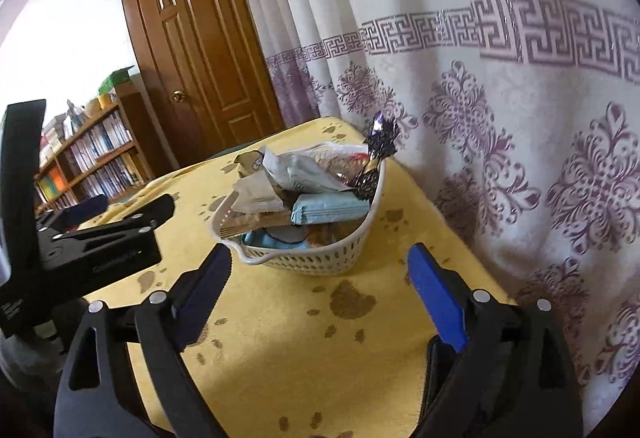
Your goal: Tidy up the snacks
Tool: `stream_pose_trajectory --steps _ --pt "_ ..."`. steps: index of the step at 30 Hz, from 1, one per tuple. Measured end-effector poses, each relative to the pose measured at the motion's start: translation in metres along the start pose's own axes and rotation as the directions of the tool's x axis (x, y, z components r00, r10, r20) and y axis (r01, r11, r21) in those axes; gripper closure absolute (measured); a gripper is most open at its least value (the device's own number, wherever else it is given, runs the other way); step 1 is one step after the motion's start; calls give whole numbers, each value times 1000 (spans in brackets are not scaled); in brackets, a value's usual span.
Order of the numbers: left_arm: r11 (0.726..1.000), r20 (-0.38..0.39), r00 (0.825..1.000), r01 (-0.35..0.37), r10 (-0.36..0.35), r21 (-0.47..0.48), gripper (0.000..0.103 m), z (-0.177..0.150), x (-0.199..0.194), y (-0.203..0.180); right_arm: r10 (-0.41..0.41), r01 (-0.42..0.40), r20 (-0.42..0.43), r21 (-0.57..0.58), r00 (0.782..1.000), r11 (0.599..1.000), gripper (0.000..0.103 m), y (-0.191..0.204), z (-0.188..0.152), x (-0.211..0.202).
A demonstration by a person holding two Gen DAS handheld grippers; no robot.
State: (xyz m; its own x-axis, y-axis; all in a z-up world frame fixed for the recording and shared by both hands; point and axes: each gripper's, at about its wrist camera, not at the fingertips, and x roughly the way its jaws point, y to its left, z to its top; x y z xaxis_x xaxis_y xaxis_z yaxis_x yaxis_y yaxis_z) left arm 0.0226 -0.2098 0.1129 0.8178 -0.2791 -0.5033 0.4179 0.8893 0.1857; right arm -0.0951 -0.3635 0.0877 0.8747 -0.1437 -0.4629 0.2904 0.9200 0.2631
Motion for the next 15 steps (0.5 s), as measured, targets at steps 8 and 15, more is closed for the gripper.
stream_pose_trajectory --steps 8,15 --pt "1000 15 1000 -13 12 16 5 -8 -13 2 -42 43 17 -55 999 998 9 14 0 -5" --pt "999 30 999 -16 15 28 5 -13 -21 2 -61 62 15 -72 998 995 9 21 0 -6"
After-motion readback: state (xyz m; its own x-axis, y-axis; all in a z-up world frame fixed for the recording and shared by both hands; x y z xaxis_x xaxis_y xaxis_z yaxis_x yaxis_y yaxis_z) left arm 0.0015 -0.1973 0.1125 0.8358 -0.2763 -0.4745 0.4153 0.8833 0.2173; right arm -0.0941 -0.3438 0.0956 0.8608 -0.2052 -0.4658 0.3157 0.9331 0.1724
